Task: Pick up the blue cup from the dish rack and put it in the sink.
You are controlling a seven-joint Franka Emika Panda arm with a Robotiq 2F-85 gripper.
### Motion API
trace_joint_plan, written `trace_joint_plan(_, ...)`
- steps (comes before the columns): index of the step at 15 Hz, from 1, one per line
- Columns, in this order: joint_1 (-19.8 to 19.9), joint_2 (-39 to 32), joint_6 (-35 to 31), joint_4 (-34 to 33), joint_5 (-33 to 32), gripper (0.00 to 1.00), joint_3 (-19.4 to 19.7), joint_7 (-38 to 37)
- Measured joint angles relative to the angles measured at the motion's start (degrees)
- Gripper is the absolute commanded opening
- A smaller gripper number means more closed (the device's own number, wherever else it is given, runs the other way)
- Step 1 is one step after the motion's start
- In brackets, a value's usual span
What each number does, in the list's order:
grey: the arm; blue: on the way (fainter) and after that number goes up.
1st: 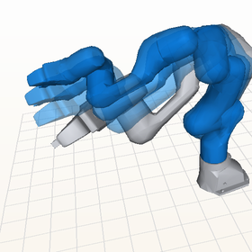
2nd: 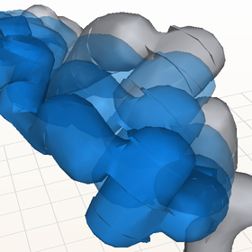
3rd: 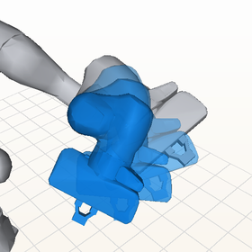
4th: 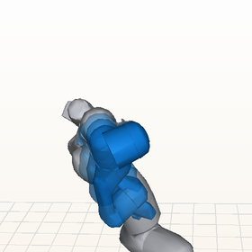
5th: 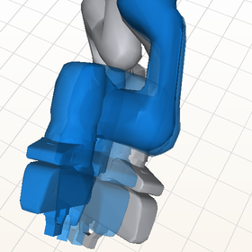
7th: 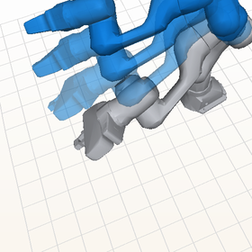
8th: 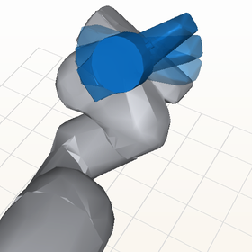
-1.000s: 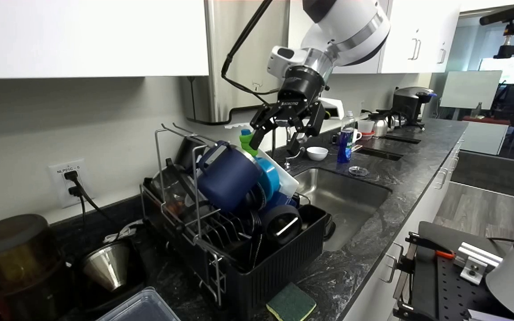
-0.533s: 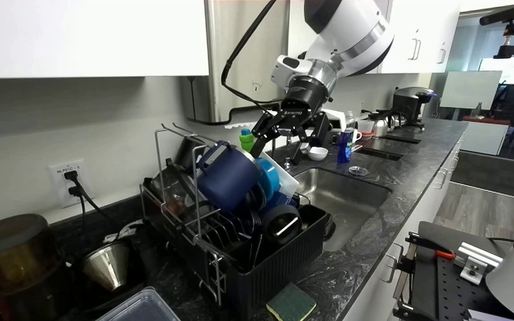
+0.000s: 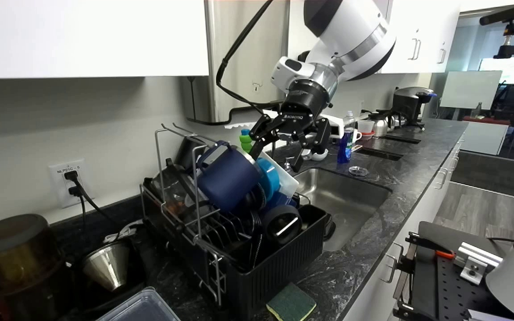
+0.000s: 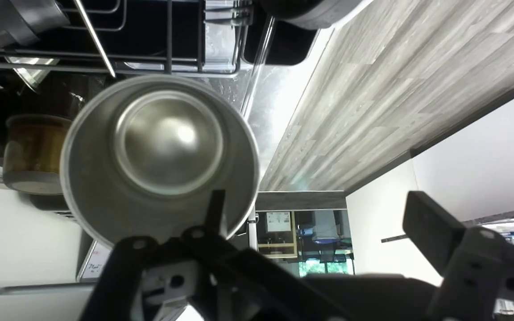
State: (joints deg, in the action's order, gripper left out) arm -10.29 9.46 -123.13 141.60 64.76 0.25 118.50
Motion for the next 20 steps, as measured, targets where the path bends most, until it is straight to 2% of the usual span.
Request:
trace_joint_plan(11,2.73,-2.88,-0.01,-0.34,5.02,1.0,-0.03,4.88)
trace_joint_plan(20,3.07,-5.55,-0.17,-1.43,12.97,1.0,-0.25,8.63)
